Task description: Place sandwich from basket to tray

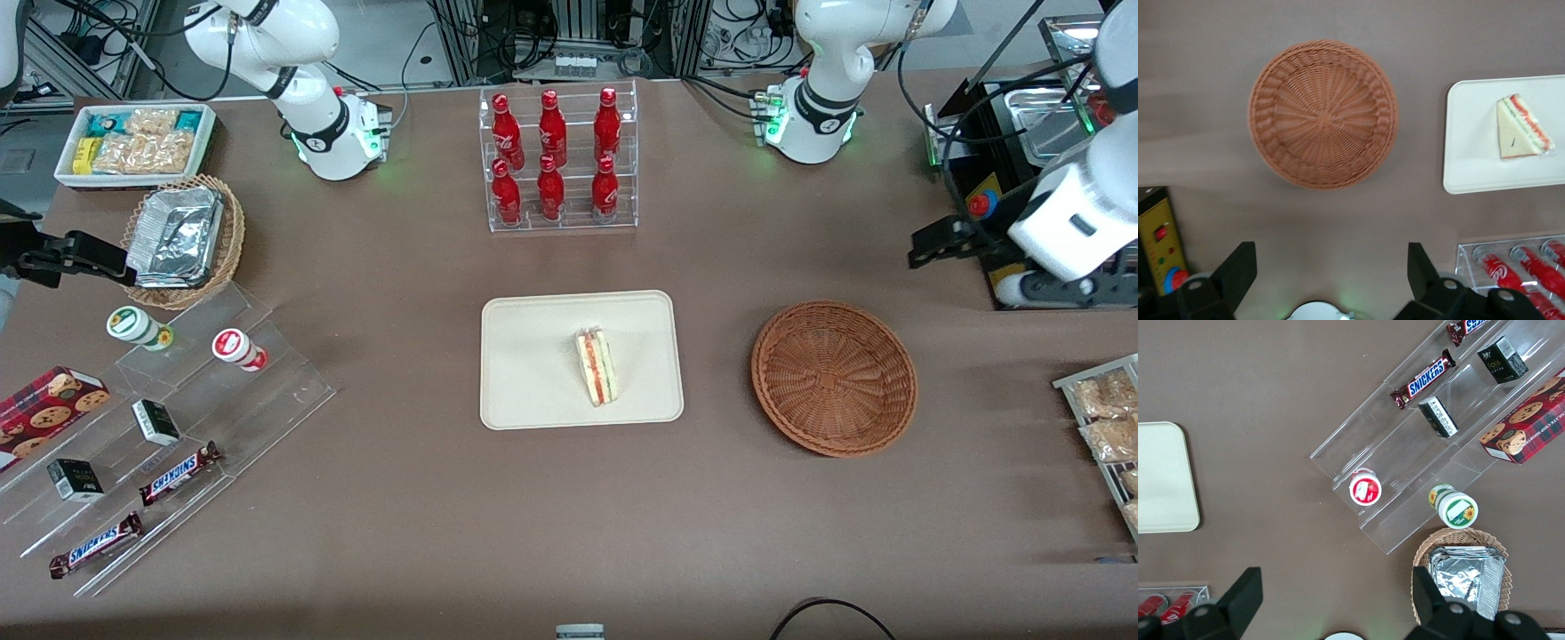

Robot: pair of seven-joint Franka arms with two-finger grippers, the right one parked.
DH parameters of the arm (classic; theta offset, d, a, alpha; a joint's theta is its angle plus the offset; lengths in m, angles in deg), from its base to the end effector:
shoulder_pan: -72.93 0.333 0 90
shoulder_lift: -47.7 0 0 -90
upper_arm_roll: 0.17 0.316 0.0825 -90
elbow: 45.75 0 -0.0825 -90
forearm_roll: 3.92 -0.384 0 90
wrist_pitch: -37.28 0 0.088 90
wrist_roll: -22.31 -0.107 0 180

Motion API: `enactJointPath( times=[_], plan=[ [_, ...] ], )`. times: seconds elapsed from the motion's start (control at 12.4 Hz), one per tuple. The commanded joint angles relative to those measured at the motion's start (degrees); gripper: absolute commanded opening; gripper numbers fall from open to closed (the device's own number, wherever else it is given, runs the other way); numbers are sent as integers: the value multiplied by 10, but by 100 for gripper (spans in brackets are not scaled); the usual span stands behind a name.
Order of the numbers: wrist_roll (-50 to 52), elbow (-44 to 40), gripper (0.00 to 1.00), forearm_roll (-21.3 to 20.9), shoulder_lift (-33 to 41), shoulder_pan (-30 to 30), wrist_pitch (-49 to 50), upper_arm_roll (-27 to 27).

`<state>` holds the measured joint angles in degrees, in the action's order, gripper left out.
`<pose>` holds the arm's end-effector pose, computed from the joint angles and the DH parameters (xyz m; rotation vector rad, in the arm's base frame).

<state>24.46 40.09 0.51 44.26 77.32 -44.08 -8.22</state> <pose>0.5549 -0.0422 0.6134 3.0551 -0.0505 -0.2170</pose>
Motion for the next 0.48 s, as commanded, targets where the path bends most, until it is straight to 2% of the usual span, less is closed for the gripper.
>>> enactJointPath(
  times=[0.0, 0.16, 0.4],
  plan=[
    [-62, 16, 100, -11, 42, 43, 33, -16],
    [-66, 38, 100, -50, 65, 45, 44, -17],
    [-65, 43, 100, -50, 65, 43, 40, -17]
  ],
)
